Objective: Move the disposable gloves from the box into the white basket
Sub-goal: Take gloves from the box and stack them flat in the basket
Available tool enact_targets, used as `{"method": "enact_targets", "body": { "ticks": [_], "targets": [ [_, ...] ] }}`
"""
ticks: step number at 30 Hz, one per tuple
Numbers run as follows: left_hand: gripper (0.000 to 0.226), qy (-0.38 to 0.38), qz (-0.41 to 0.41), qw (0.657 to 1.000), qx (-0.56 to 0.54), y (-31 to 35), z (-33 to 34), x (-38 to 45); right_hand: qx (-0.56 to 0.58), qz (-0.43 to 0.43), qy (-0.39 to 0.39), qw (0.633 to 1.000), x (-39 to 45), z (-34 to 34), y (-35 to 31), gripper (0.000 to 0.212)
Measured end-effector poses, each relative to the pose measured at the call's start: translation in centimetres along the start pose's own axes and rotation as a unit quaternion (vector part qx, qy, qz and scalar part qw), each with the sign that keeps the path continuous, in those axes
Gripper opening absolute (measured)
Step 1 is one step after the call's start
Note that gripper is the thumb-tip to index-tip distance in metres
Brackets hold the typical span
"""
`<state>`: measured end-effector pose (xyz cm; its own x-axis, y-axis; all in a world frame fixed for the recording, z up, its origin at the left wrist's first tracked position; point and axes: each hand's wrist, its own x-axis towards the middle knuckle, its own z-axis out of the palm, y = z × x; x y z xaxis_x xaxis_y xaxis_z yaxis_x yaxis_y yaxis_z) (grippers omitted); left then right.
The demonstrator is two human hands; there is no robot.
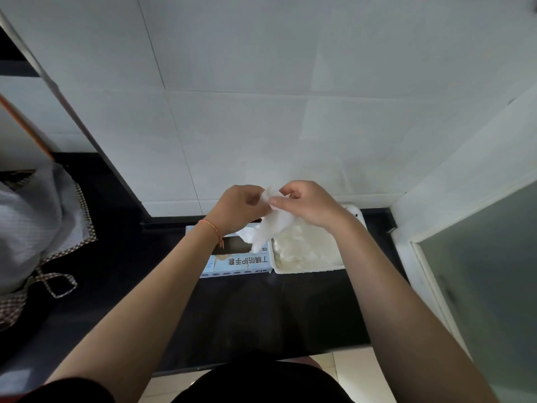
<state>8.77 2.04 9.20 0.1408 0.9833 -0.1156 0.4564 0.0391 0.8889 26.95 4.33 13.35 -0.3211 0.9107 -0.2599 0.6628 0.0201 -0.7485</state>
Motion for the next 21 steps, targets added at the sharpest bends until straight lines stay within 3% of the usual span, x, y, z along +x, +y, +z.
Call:
{"method": "enact_targets", "body": {
  "ticks": [5,13,19,21],
  "targets": [
    [0.010,-0.027,-0.012,0.999,0.024,0.4,1.8,1.0,0.027,0.000,0.028,0.999,-0.3,-2.2,0.9,0.012],
    [0.011,-0.039,-0.057,0.998,0.012,-0.3,4.1,2.4,0.076,0.002,0.106,0.991,-0.7,-5.6,2.6,0.008],
    [0.027,-0.079,-0.083,0.990,-0.088,-0.4,2.8,3.3,0.110,0.066,0.066,0.990,-0.4,-7.2,5.7,0.011],
    [0.023,-0.072,-0.095,0.988,-0.101,0.2,2.5,3.9,0.151,0.091,0.064,0.982,-0.2,-7.4,7.0,0.019]
  ]
}}
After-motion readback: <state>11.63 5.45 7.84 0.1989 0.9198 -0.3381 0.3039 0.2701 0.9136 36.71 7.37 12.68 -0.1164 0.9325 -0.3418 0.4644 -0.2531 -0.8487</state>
